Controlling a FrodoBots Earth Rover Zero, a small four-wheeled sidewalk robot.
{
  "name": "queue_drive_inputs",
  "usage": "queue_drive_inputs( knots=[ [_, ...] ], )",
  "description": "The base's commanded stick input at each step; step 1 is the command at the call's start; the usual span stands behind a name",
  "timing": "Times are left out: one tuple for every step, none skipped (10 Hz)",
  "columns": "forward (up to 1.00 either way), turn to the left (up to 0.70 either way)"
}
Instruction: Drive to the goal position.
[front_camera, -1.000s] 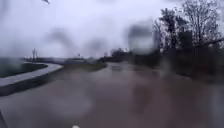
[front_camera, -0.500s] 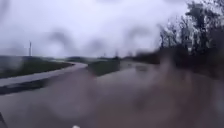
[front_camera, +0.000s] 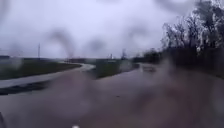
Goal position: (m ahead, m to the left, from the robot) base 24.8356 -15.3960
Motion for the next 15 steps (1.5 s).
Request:
queue_drive_inputs(
  knots=[
    [0.0, 0.7],
    [0.0, 0.7],
    [0.0, 0.7],
    [0.0, 0.7],
    [0.0, 0.7],
    [0.0, 0.7],
    [0.0, 0.7],
    [0.0, 0.7],
    [0.0, 0.7],
    [0.0, 0.7],
    [0.0, 0.7],
    [0.0, 0.7],
    [0.0, 0.7],
    [0.0, 0.68],
    [0.0, 0.38]
  ],
)
